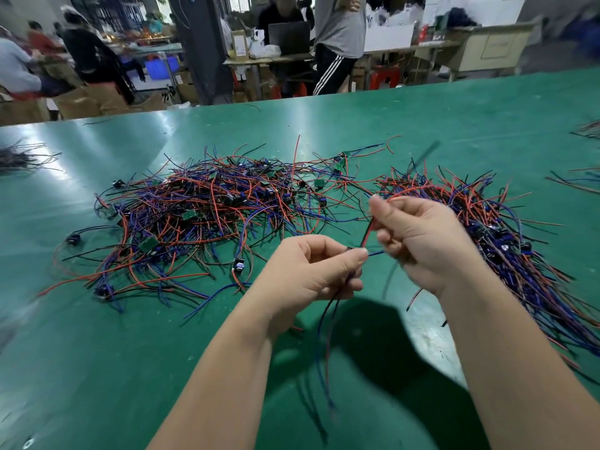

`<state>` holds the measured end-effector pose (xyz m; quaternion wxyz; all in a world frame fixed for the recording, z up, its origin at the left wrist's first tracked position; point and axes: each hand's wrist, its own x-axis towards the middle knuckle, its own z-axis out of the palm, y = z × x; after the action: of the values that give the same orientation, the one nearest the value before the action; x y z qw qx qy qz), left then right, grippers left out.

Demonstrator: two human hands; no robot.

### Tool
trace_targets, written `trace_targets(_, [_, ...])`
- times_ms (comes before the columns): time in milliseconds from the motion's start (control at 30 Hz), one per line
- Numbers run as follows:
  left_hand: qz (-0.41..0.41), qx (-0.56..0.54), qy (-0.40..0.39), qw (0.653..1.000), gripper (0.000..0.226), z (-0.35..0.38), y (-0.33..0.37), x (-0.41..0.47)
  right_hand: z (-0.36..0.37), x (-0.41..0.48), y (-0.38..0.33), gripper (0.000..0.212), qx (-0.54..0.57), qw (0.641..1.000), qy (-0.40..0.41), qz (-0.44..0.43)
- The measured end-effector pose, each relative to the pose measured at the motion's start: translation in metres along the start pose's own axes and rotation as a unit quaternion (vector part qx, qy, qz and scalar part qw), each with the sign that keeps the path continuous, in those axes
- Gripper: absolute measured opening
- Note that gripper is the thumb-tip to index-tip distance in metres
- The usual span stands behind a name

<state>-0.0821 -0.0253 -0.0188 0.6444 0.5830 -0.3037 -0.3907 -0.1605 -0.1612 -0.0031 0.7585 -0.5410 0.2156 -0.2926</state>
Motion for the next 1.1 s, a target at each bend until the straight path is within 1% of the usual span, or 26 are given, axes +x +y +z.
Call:
trace_targets(100, [-0.053, 0.067, -0.082, 0.993, 0.019, -0.002, -0.001, -0.004, -0.013, 0.004, -0.012, 0.023, 0.06, 0.995, 0.079, -0.029])
trace_targets(167, [-0.082, 0.071, -0.117, 0.987, 0.016, 0.0, -0.003, -0.005, -0.018, 0.006, -0.014, 0.026, 0.073, 0.991, 0.102, -0.038])
trace_targets(267, [-0.095, 0.098, -0.137, 0.981, 0.009, -0.002, -0.002, -0.007, -0.017, 0.007, -0.01, 0.027, 0.061, 0.992, 0.106, -0.034])
trace_targets(333, [-0.098, 0.126, -0.165, 0.973, 0.027, -0.005, -0.002, -0.008, -0.017, 0.008, -0.01, 0.03, 0.055, 0.991, 0.119, -0.025])
trace_targets(367, [-0.095, 0.133, -0.186, 0.969, 0.029, -0.005, -0.001, -0.008, -0.018, 0.009, -0.011, 0.032, 0.056, 0.99, 0.128, -0.021])
trace_targets(467, [-0.079, 0.132, -0.247, 0.957, 0.015, -0.005, -0.001, -0.011, -0.019, 0.011, -0.01, 0.036, 0.08, 0.988, 0.128, 0.009])
trace_targets(533, [-0.06, 0.092, -0.256, 0.96, 0.01, -0.006, -0.001, -0.011, -0.019, 0.011, -0.009, 0.048, 0.1, 0.988, 0.104, 0.053])
trace_targets(600, [-0.01, 0.033, -0.221, 0.975, 0.011, -0.008, 0.0, -0.008, -0.018, 0.012, -0.008, 0.061, 0.11, 0.988, 0.065, 0.091])
trace_targets(633, [0.019, -0.014, -0.192, 0.981, 0.014, -0.009, 0.001, -0.005, -0.019, 0.012, -0.008, 0.061, 0.094, 0.989, 0.046, 0.102])
trace_targets(667, [0.047, -0.074, -0.16, 0.983, 0.02, -0.009, 0.002, -0.003, -0.019, 0.012, -0.006, 0.056, 0.063, 0.992, 0.025, 0.107])
trace_targets(700, [0.075, -0.138, -0.126, 0.98, 0.027, -0.01, 0.002, -0.001, -0.018, 0.011, -0.003, 0.045, 0.019, 0.994, -0.002, 0.106])
trace_targets(767, [0.134, -0.232, -0.037, 0.963, 0.037, -0.01, 0.003, 0.003, -0.014, 0.006, 0.002, 0.014, -0.065, 0.99, -0.076, 0.102])
trace_targets(800, [0.163, -0.254, 0.014, 0.953, 0.039, -0.009, 0.003, 0.004, -0.012, 0.003, 0.004, 0.009, -0.089, 0.984, -0.114, 0.103])
trace_targets(833, [0.191, -0.259, 0.066, 0.945, 0.039, -0.01, 0.002, 0.006, -0.01, 0.001, 0.007, 0.017, -0.095, 0.979, -0.148, 0.106])
trace_targets(867, [0.215, -0.241, 0.115, 0.939, 0.04, -0.009, 0.001, 0.008, -0.007, 0.0, 0.009, 0.023, -0.089, 0.974, -0.175, 0.109])
trace_targets(900, [0.238, -0.198, 0.157, 0.938, 0.04, -0.008, 0.0, 0.009, -0.004, -0.001, 0.011, 0.025, -0.068, 0.974, -0.19, 0.107])
trace_targets(933, [0.259, -0.143, 0.182, 0.938, 0.039, -0.006, -0.001, 0.009, -0.001, -0.002, 0.012, 0.022, -0.042, 0.974, -0.197, 0.101])
trace_targets(1000, [0.294, -0.056, 0.185, 0.936, 0.04, 0.001, -0.007, 0.01, 0.004, -0.002, 0.013, 0.015, 0.018, 0.98, -0.181, 0.086])
trace_targets(1100, [0.305, 0.008, 0.156, 0.94, 0.035, 0.009, -0.015, 0.01, 0.007, 0.001, 0.015, 0.008, 0.095, 0.986, -0.118, 0.071])
